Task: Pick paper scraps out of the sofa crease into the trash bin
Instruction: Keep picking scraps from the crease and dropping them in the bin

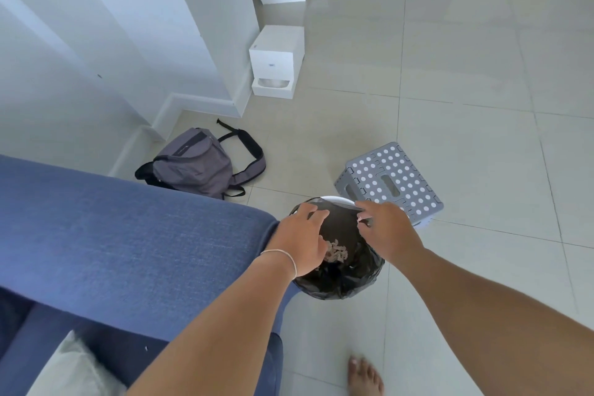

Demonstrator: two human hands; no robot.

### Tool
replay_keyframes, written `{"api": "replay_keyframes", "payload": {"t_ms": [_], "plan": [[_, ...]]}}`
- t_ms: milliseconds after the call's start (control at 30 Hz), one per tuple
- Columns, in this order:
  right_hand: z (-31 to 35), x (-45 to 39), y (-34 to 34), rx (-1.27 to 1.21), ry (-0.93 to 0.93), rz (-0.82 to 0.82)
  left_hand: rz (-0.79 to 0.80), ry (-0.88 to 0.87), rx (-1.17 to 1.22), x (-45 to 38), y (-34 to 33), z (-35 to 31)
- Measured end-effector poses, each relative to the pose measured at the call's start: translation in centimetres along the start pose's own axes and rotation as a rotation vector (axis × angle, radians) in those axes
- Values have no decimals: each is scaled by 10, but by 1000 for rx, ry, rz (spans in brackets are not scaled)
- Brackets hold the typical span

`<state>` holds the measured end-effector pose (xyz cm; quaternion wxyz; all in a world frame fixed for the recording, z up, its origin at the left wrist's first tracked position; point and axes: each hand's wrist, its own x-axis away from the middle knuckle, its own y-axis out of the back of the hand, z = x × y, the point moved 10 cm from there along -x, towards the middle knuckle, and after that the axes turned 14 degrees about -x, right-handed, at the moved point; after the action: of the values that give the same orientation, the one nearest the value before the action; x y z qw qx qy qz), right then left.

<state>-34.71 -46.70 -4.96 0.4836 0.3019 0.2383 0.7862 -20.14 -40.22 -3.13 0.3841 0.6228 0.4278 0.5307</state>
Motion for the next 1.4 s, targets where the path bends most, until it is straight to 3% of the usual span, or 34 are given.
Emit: {"api": "replay_keyframes", "payload": {"t_ms": [267,633,933,1067,1233,1400], "plan": [[9,-3,-14,168,50,26,-108,-54,-71,3,24,-7],[15,5,-17,338,40,76,-70,-80,-149,19,15,-8],[23,8,-21,321,71,39,-263,-92,-37,32,59,-9],[29,14,-32,285,64,71,-311,1,42,40,73,13],[32,21,-30,274,109,-30,-305,-33,-84,63,62,20],[37,25,-30,250,78,-27,-300,-85,-211,63,56,12]]}}
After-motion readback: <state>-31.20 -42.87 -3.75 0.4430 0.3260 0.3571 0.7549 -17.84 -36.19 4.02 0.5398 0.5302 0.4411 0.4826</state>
